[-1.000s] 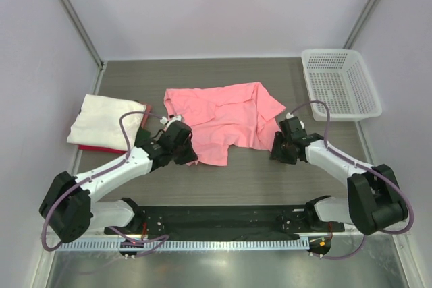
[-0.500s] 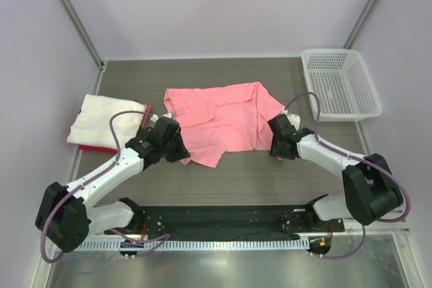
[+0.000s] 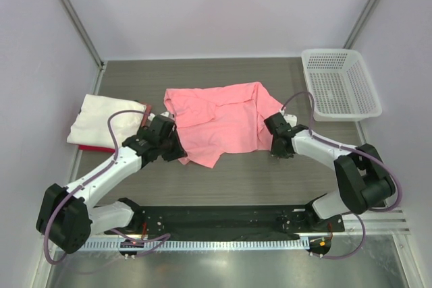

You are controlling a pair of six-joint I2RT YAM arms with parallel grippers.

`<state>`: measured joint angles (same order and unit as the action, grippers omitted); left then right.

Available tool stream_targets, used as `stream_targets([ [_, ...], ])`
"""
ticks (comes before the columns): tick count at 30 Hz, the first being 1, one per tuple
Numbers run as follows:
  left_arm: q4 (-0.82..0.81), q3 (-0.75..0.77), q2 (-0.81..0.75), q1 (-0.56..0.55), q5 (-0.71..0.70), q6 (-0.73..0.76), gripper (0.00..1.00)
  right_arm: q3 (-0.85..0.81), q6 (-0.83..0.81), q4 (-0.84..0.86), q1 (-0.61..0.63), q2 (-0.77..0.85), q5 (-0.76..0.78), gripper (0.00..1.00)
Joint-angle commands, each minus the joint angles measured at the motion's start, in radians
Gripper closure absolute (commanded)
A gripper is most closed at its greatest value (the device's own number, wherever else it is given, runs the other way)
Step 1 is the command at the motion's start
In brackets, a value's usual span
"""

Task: Fold and stack the t-shirts
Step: Flatten the tshirt out

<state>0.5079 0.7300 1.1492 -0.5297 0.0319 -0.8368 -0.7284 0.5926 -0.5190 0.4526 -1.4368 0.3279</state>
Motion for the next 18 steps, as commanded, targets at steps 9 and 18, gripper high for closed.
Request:
stream_targets([
  [9,-0.006,0.009,-0.017,0.177,0.149,0.082,1.0,-0.239,-0.062,-0.044,-0.072,0.09,-0.107,0.99],
  [18,0.03,0.276,0.043,0.453,0.315,0.074,1.0,-0.494,-0.034,-0.024,-0.37,0.087,-0.545,0.99],
])
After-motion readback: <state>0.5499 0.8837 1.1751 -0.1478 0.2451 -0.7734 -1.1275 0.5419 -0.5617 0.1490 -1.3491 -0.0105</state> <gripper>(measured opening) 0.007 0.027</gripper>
